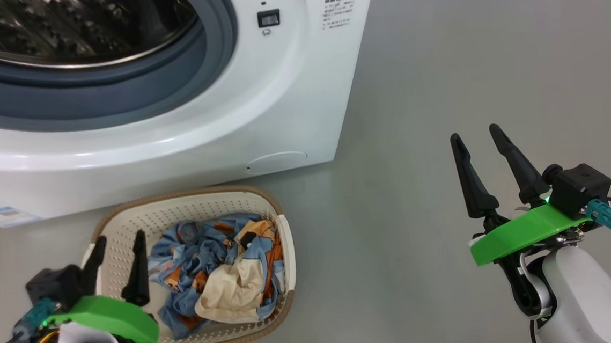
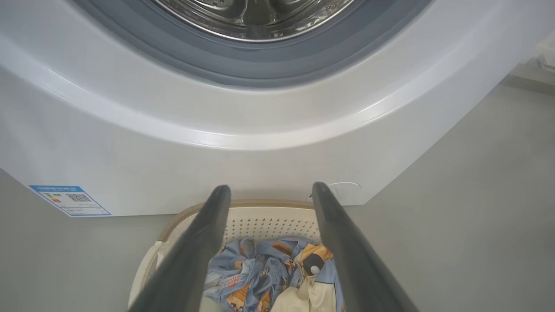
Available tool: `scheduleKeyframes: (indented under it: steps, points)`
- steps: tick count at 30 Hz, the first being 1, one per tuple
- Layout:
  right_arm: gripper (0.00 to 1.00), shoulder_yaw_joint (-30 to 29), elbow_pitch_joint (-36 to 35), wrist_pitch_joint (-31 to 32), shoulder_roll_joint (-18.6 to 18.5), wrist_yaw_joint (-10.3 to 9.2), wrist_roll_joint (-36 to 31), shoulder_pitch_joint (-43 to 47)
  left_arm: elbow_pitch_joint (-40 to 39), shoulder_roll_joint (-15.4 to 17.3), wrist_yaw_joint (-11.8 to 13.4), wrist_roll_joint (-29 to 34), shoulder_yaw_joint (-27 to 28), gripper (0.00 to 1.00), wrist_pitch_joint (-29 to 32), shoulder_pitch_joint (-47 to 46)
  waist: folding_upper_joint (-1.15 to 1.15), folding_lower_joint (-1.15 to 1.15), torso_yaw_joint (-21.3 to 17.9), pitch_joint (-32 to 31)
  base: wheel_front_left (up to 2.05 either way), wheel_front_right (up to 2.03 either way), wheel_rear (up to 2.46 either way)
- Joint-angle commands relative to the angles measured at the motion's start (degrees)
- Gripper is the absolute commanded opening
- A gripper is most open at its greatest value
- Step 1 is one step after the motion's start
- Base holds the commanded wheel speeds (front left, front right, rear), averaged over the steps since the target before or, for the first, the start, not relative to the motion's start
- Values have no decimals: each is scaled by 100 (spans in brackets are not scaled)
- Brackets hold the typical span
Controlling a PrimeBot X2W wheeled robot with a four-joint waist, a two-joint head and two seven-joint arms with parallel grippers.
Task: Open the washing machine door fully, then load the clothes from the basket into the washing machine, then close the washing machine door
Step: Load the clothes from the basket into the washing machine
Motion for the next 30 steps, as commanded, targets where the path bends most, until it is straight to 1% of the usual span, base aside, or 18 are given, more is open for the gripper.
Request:
scheduleKeyframes:
  steps: [1, 11, 14, 17, 22, 29, 30]
  points:
    - [100, 97, -159, -69, 33, 33, -58, -125, 50, 154, -58, -37, 98, 100, 25, -212, 0, -1, -51, 155, 0, 0, 0]
    - [100, 106, -241, -69, 153, 33, -147, -354, 936, 204, -129, -304, -470, 100, 228, -800, 0, -1, -118, 764, 0, 0, 0]
    - [100, 107, -279, -69, 193, 33, -176, -455, 1105, 261, -131, -471, -800, 100, 275, -979, 0, -1, -159, 983, 0, 0, 0]
    - [100, 106, -319, -69, 233, 33, -200, -551, 1176, 293, -131, -791, -1199, 100, 362, -1131, 0, -1, -211, 1188, 0, 0, 0]
    - [100, 94, -377, -69, 290, 33, -234, -673, 1350, 480, -132, -1228, -1809, 100, 433, -1392, 0, -1, -298, 1503, 0, 0, 0]
    - [100, 120, -471, -69, 337, 33, -280, -829, 1656, 625, -132, -1661, -2539, 100, 489, -1860, 0, -1, -421, 1940, 0, 0, 0]
    - [100, 120, -471, -69, 337, 33, -280, -829, 1656, 625, -132, -1661, -2539, 100, 489, -1860, 0, -1, -421, 1940, 0, 0, 0]
